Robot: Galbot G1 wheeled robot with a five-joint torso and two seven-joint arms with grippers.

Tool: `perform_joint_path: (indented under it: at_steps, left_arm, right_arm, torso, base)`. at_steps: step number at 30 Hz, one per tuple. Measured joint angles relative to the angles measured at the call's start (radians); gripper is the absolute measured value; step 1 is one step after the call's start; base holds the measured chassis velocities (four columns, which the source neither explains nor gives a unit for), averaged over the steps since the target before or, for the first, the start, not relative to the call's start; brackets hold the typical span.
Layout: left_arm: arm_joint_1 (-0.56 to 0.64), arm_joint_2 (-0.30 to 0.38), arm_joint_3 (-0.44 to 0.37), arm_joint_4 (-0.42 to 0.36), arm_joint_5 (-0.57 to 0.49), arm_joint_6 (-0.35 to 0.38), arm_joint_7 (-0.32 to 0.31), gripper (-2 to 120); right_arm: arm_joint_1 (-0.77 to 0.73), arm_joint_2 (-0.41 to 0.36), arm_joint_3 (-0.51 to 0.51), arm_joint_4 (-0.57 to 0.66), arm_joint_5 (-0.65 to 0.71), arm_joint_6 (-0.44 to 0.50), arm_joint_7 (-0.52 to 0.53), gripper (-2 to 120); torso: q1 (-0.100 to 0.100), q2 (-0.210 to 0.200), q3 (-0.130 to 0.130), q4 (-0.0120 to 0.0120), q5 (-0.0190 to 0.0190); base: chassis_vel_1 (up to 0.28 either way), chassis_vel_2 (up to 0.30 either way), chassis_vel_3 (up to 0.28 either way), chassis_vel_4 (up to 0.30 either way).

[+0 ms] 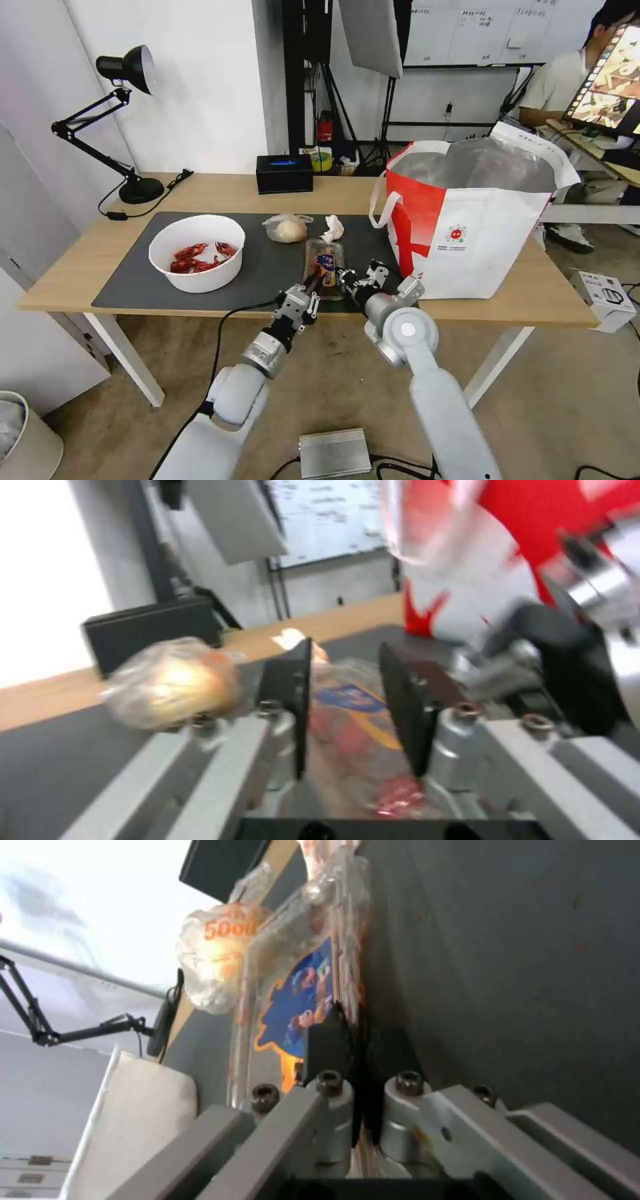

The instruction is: Pick up the trash from the table and place it into the takeout bag.

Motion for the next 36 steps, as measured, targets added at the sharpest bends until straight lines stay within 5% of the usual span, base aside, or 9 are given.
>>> perform_joint_path:
  at_steps: [6,16,26,31,36]
  left_arm:
    - [0.064,0.022,-0.075,-0.079,-0.16,0.056,-0.068,63]
    - [0.119,0.034,-0.149,-0.111,-0.226,0.08,-0.079,97]
    - [0.101,0.034,-0.126,-0.093,-0.236,0.093,-0.09,100]
    - [0.109,0.029,-0.141,-0.088,-0.24,0.095,-0.093,100]
    - [0.109,0.027,-0.145,-0.085,-0.239,0.094,-0.093,100]
  right_arm:
    - [-0.03,-0.037,-0.028,0.046,-0.111,0.061,-0.131,0]
    - [-0.101,-0.131,-0.042,0.18,-0.291,0.138,-0.316,0]
    - [-0.247,-0.265,0.12,0.392,-0.406,0.31,-0.522,0]
    - [-0.27,-0.327,0.276,0.482,-0.298,0.39,-0.596,0]
    - [-0.256,-0.369,0.376,0.521,-0.186,0.4,-0.564,0]
  torso:
    - [0.0,0.0,0.0,0.0,-0.0001]
    - [0.0,0.0,0.0,0.0002,0.0001]
    - [0.0,0.0,0.0,-0.0004,0.0002]
    - [0.0,0.0,0.0,0.0,0.0002]
    - [0.0,0.0,0.0,-0.0001,0.0001]
  base:
    - [0.0,0.0,0.0,0.0]
    - [0.0,0.0,0.0,0.0]
    - [0.0,0.0,0.0,0.0]
    - [0.0,0.0,0.0,0.0]
    - [0.0,0.0,0.0,0.0]
